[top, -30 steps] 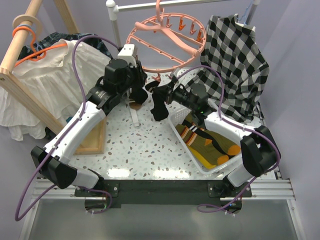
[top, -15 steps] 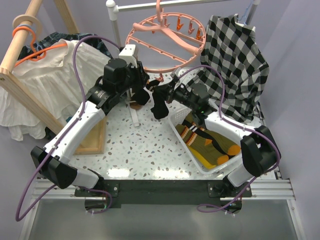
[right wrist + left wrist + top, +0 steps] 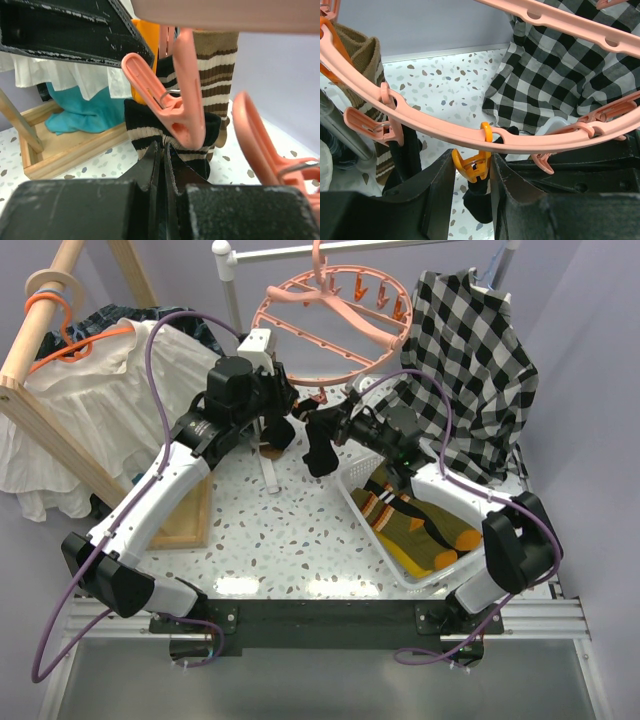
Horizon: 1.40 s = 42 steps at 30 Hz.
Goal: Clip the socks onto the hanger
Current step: Clamp the sock onto the hanger.
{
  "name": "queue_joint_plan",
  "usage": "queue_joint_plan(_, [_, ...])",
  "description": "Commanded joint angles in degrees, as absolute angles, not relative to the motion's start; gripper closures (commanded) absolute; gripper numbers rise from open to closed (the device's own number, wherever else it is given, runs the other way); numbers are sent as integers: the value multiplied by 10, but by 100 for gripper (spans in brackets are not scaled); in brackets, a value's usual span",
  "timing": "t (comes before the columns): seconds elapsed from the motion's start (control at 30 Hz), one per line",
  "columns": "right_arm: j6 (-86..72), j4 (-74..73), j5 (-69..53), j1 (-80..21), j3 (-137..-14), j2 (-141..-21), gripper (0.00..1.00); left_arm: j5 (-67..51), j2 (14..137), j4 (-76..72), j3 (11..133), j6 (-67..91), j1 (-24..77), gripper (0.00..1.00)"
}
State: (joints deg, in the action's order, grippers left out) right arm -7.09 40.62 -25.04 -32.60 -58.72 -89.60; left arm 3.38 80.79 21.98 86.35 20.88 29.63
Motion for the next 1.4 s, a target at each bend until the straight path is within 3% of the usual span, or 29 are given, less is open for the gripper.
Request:
queue_joint_plan(0.0, [-73, 448, -252, -322, -585, -860, 100, 34, 804, 218, 880, 208, 290, 100])
queue_joint_plan(1.37, [-71, 441, -258, -316, -601, -874, 100, 37, 804, 229, 893, 211, 289, 100])
